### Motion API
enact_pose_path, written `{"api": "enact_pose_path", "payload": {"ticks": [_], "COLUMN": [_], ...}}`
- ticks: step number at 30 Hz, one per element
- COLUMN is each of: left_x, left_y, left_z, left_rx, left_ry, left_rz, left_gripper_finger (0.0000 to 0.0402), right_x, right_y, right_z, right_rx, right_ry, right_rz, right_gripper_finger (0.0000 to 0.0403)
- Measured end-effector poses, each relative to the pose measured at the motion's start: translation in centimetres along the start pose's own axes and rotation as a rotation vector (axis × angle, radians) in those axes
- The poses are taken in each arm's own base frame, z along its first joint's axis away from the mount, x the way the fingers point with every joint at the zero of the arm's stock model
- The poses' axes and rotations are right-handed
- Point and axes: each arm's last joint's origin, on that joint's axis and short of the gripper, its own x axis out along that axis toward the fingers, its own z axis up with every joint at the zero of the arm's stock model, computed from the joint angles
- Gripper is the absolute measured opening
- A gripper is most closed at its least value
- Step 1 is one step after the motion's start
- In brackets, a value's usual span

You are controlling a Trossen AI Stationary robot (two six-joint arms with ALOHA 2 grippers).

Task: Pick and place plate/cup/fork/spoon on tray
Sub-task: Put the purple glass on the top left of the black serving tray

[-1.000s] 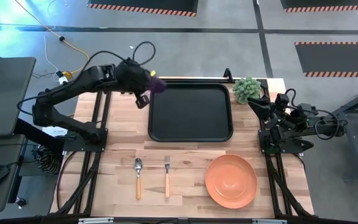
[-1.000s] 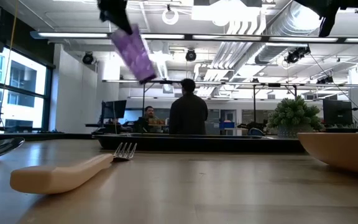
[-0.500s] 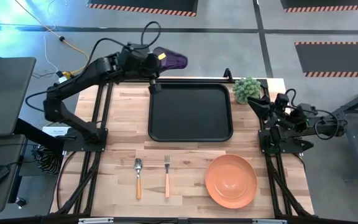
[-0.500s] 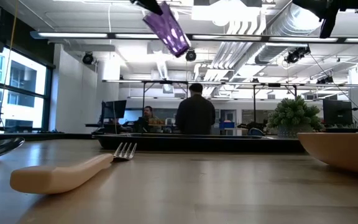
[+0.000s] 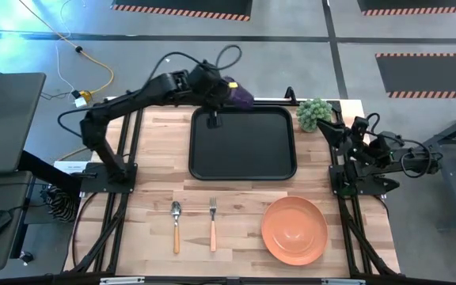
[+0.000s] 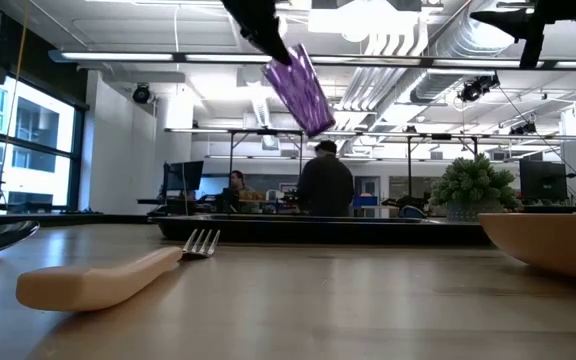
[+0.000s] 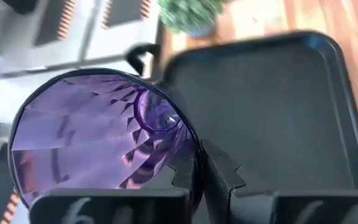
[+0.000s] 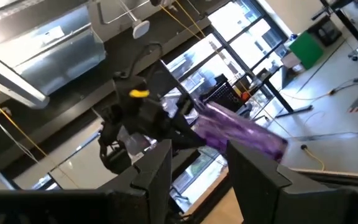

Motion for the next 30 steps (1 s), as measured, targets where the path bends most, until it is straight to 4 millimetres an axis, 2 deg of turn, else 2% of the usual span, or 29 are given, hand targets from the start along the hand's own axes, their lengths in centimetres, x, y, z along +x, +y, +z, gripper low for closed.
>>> {"api": "enact_pose_path", "payload": {"ticks": [7,11,16,21,24,30], "left_x": [3.2,4.8,5.6,5.2,5.1,4.9], "left_y": [-1.5,-2.6,-4.1,-5.8,-6.4,-7.2], "left_z": [-0.6,-0.9,-1.1,-0.7,-0.5,-0.3], "left_rx": [0.115,0.226,0.439,0.609,0.635,0.663], "left_ry": [0.109,0.161,0.200,0.189,0.189,0.191], "left_rz": [-0.107,-0.160,-0.236,-0.287,-0.291,-0.303], "left_gripper_finger": [0.0007,0.0007,0.0007,0.0007,0.0007,0.0007], "right_x": [0.5,1.3,2.2,3.4,4.4,6.6], "right_y": [0.1,0.0,0.1,1.5,2.4,4.2], "right_z": [-0.5,-1.4,-2.3,-1.2,-0.1,2.6], "right_rx": [0.028,0.049,0.003,-0.066,-0.094,-0.037], "right_ry": [0.023,0.040,0.054,0.078,0.125,0.264], "right_rz": [-0.019,-0.092,-0.179,-0.246,-0.331,-0.511], "right_gripper_finger": [0.0144,0.0144,0.0144,0.0144,0.0144,0.0144]}}
